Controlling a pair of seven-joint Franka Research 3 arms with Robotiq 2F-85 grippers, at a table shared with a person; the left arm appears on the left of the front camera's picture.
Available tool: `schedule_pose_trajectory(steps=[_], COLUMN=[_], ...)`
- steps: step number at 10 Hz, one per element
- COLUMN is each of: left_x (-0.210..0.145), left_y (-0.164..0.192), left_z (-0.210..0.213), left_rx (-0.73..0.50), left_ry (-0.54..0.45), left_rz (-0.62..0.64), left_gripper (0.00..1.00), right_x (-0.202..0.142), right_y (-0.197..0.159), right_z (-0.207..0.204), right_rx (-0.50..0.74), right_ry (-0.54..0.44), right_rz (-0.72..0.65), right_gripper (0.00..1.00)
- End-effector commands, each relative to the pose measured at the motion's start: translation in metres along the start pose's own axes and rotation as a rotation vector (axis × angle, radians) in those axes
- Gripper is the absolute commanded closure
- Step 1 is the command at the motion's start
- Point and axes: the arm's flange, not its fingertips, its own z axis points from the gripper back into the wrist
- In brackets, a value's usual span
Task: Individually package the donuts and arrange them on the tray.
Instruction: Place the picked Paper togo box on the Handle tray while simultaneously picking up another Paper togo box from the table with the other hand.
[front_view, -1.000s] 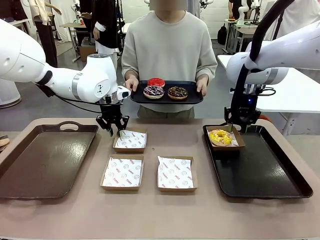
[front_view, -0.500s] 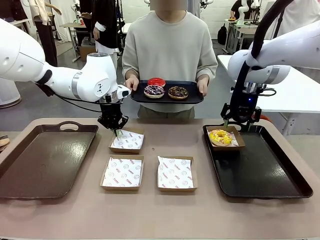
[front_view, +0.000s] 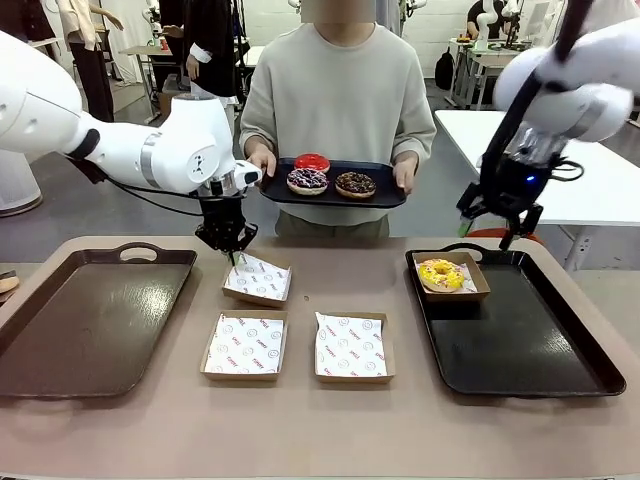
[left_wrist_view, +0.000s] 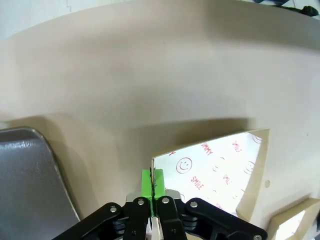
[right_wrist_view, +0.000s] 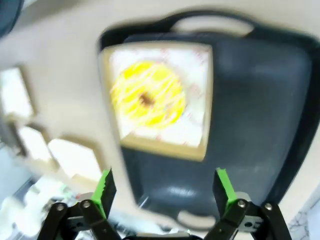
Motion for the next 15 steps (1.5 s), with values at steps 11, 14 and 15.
schedule_pose_trajectory(steps=[11, 14, 15], left_x=[-0.004, -0.010, -0.010], left_y=[-0.049, -0.043, -0.043], left_z=[0.144, 0.144, 0.144], left_rx=[-0.052, -0.058, -0.058], left_ry=[-0.088, -0.099, -0.099], left_rz=[0.034, 0.002, 0.002], left_gripper=[1.00, 1.00, 1.00], right_x=[-0.184, -0.191, -0.190], right_y=[-0.288, -0.309, -0.309], right_z=[0.091, 0.072, 0.070], right_rx=[0.967, 1.020, 1.021], right_ry=[-0.158, -0.235, -0.266], right_rz=[0.114, 0.052, 0.024], right_gripper=[0.00, 0.00, 0.00])
